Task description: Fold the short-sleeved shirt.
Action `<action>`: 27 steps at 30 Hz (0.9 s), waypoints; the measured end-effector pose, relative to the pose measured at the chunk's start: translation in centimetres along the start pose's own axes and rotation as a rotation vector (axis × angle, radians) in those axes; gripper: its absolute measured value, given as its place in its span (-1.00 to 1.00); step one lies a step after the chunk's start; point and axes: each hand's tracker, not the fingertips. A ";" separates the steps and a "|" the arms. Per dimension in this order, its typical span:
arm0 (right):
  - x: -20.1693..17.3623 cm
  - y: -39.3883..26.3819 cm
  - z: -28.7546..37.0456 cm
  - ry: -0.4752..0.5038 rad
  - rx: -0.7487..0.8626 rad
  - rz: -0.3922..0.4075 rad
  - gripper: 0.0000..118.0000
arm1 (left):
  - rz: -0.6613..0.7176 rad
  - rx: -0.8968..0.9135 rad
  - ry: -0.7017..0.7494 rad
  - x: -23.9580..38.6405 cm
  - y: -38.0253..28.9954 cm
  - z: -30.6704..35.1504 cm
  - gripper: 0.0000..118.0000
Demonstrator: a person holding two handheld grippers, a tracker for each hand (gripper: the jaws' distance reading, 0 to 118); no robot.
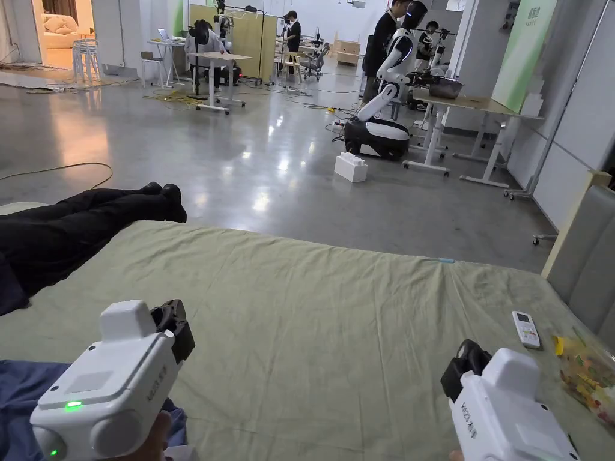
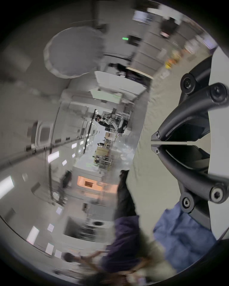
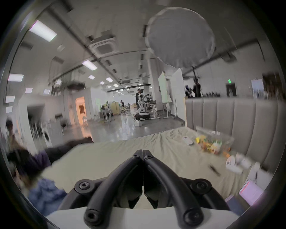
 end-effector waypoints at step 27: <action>-3.9 -2.1 0.0 0.148 0.047 0.989 -0.99 | -0.898 -0.050 0.033 4.2 -2.1 0.1 -0.94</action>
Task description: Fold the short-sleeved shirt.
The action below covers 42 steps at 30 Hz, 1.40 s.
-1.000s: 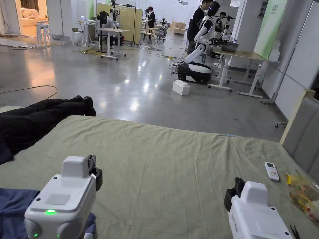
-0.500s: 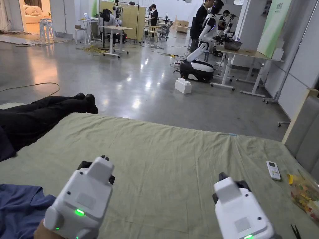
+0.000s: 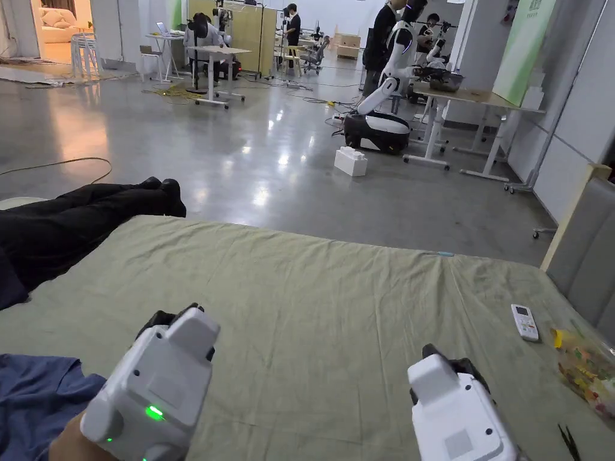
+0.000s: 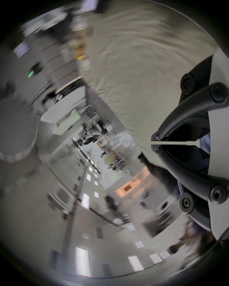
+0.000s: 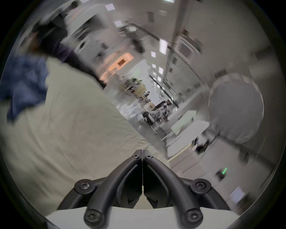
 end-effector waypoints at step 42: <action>-4.6 0.1 -0.4 0.032 -0.111 -0.617 -0.99 | 0.580 -0.821 -0.083 -15.5 -22.0 -0.1 0.55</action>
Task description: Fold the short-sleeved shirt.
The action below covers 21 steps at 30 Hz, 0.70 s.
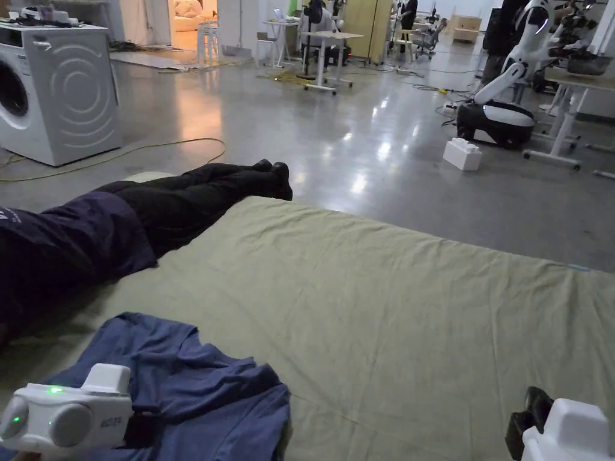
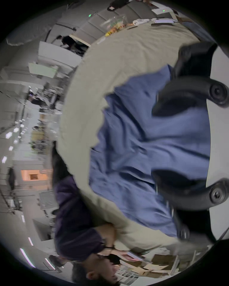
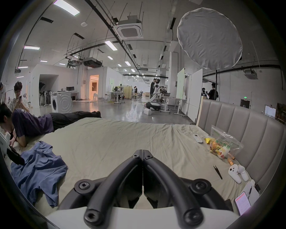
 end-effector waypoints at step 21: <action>-2.3 -2.2 -1.3 0.037 -0.066 0.061 -0.99 | -0.125 -0.023 0.084 1.0 -3.5 -7.3 -0.90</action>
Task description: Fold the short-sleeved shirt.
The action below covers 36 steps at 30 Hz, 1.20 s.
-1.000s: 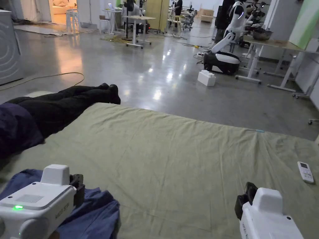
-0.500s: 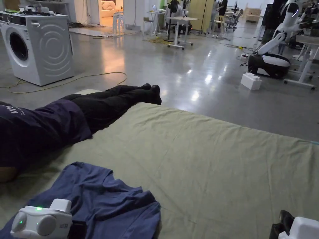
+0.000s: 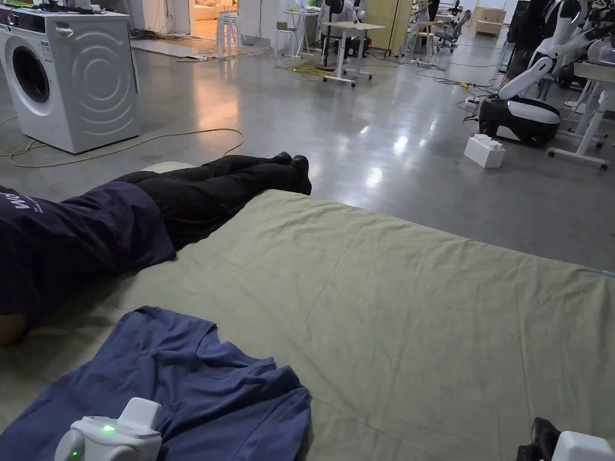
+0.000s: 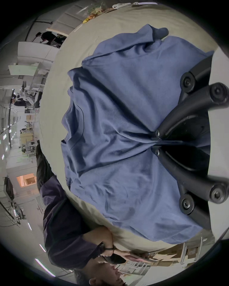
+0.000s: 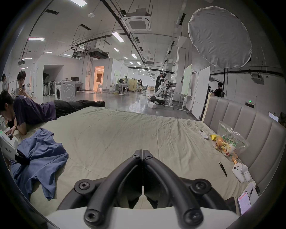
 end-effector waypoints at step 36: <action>5.9 1.8 4.4 -0.092 0.099 -0.043 -0.99 | 0.005 0.772 -0.406 8.1 15.8 24.4 -0.95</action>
